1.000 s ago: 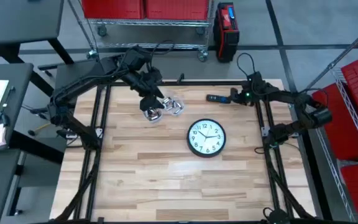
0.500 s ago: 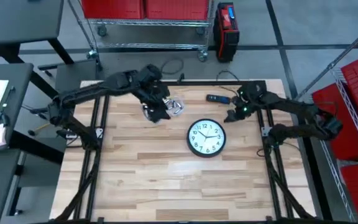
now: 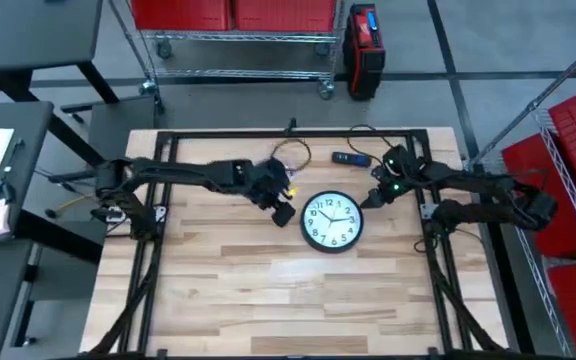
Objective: Insert battery
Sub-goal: Insert the black battery into the wall clock
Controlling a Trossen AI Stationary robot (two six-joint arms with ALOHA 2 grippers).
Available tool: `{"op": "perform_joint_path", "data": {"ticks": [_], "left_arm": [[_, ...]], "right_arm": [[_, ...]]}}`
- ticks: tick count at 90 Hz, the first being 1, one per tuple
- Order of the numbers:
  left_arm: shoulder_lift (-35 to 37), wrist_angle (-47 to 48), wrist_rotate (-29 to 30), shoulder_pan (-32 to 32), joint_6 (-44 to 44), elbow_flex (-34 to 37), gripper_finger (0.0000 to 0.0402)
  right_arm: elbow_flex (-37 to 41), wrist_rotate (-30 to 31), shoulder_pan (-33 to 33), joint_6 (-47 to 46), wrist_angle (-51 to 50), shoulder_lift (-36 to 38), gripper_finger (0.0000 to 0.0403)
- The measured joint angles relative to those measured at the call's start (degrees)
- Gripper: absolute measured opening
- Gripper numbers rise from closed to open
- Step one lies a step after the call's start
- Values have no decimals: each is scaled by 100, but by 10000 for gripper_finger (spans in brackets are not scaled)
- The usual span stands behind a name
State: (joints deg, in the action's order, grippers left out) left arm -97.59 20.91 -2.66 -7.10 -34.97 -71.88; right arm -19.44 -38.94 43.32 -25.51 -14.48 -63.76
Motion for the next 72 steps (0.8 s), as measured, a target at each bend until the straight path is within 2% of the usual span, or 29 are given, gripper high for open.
{"op": "perform_joint_path", "data": {"ticks": [11, 34, 59, 72], "left_arm": [[-390, -311, 16, 95, -172, 0, 288], [-1096, -1005, 75, 112, -320, 0, 288], [-1522, -1382, -75, 241, -391, -17, 288], [-1577, -1608, -116, 259, -327, -17, 288]], "right_arm": [[170, 269, -174, -300, -16, -5, 249], [422, 215, -535, -429, 147, -3, 249], [699, 70, -1011, -1244, 1319, -7, 249], [707, 723, -1285, -1345, 1377, -56, 249]]}}
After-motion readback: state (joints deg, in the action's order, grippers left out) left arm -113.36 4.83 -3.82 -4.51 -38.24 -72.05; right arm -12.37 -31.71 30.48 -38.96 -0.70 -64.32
